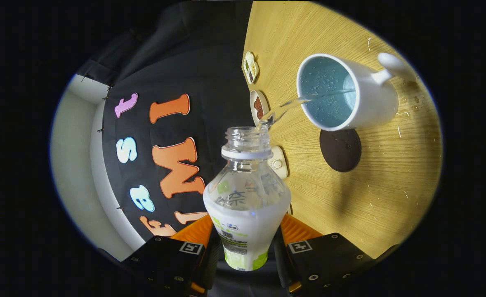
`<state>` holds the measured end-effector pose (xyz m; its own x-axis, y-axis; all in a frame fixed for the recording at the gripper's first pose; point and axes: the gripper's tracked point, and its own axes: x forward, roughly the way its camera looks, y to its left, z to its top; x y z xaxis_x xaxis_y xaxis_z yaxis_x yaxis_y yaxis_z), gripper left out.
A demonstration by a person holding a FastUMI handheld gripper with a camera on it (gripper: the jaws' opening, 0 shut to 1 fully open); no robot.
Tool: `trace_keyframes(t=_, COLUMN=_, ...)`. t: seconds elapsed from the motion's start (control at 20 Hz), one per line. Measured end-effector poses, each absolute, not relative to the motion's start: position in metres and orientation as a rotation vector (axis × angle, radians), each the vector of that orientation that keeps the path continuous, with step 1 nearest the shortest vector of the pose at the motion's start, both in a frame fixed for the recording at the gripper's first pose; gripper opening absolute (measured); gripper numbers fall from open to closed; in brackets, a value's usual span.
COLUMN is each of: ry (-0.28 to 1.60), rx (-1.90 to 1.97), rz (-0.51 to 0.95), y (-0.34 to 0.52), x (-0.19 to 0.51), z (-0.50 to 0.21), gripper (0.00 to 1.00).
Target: Take the bottle from table, then pour the juice into the cup, finally place the bottle on the coaster
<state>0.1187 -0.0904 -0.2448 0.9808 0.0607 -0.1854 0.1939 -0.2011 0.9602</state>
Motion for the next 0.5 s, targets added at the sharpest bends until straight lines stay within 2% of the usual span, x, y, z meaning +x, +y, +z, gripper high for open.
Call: trace_keyframes(t=0.5, ry=0.194, rx=1.802, rz=-0.129, y=-0.0923, x=0.1118, z=-0.2376, gripper=0.60)
